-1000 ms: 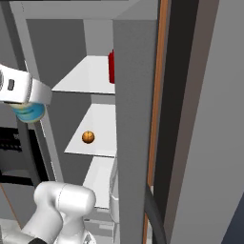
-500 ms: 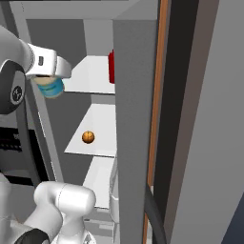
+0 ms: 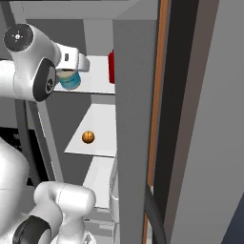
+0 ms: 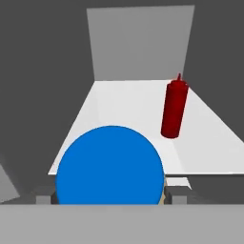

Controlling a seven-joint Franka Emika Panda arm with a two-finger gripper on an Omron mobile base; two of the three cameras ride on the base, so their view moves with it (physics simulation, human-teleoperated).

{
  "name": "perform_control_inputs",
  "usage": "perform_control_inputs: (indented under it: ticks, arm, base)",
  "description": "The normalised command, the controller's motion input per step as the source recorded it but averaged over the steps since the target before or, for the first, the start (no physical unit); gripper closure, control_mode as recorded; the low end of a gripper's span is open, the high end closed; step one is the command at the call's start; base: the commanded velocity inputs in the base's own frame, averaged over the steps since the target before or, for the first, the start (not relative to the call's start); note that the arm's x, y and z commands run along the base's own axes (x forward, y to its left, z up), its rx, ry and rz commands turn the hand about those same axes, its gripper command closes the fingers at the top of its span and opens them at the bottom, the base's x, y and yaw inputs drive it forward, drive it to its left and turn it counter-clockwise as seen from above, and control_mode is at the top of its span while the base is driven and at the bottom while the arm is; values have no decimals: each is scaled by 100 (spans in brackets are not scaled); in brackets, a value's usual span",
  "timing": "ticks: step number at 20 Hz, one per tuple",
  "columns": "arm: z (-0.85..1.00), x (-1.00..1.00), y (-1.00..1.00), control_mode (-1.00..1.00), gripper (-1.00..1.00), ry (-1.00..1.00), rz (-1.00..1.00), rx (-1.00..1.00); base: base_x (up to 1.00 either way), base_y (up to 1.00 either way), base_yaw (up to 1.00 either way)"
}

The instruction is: Place the mayonnaise and ketchup from the counter to the top shelf of the fridge. If the existing items in the fridge are on the top shelf, move them to other shelves.

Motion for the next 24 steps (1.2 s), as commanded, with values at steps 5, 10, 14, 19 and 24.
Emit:
perform_control_inputs:
  ticks: [5, 10, 14, 19, 24]
  arm:
    - [-19, 79, -1, -100, 100, 0, 0, -1]
    - [-26, 77, 0, -100, 100, 0, 0, 0]
    - [-31, 82, 0, -100, 100, 0, 0, -1]
    - [-24, 84, 0, -100, 100, 0, 0, 0]
    - [-27, 79, 0, -100, 100, 0, 0, 0]
  base:
    - [0, 0, 0]
    - [0, 0, 0]
    - [0, 0, 0]
    - [0, 0, 0]
    - [0, 0, 0]
